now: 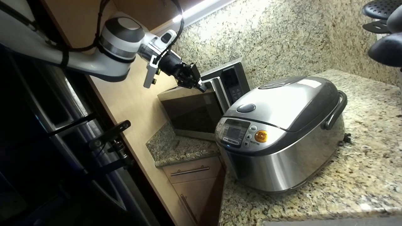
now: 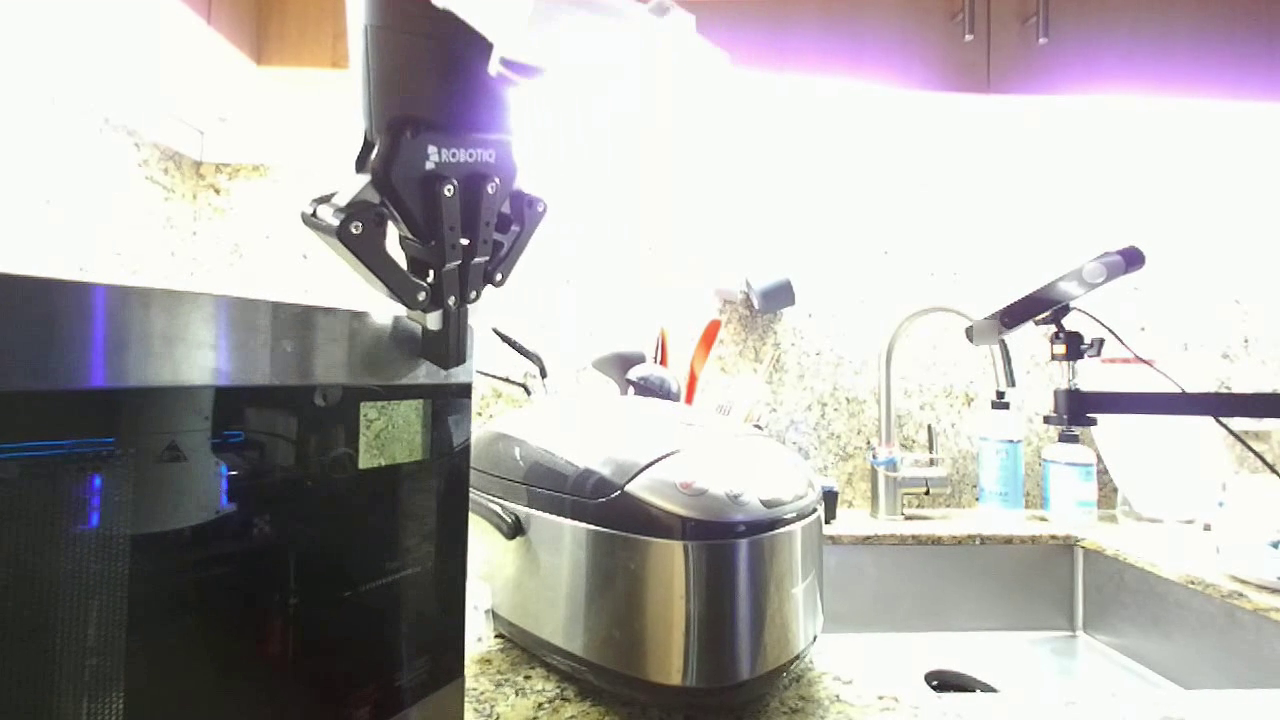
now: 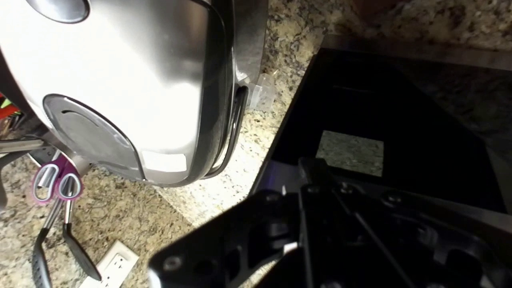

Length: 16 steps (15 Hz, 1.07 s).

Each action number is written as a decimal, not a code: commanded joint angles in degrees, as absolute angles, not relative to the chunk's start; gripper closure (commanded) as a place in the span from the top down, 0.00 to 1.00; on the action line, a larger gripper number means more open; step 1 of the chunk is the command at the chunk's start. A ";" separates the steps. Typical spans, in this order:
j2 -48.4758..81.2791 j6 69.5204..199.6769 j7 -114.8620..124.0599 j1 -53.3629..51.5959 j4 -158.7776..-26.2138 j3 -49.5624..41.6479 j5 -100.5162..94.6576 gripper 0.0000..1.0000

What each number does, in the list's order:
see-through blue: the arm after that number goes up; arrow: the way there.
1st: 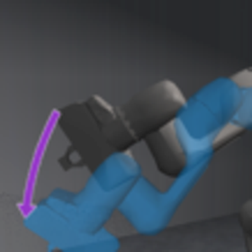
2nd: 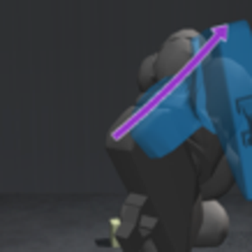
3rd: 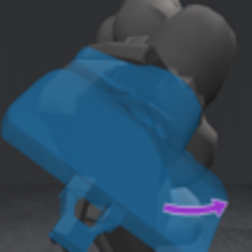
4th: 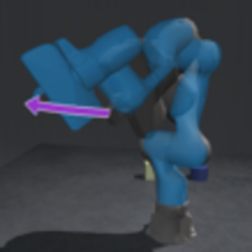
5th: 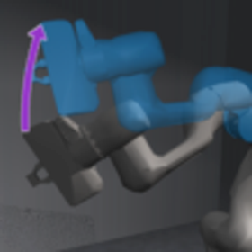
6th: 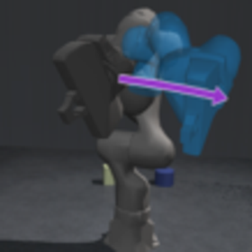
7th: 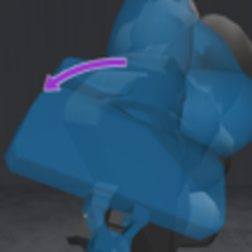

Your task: Close the microwave

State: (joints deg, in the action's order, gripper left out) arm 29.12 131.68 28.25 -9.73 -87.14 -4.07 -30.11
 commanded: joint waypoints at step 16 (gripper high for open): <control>38.69 130.18 26.88 -15.06 -70.23 -9.38 -31.41 0.00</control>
State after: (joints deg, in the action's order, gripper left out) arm 38.68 131.89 28.23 -14.06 -71.72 -8.93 -32.06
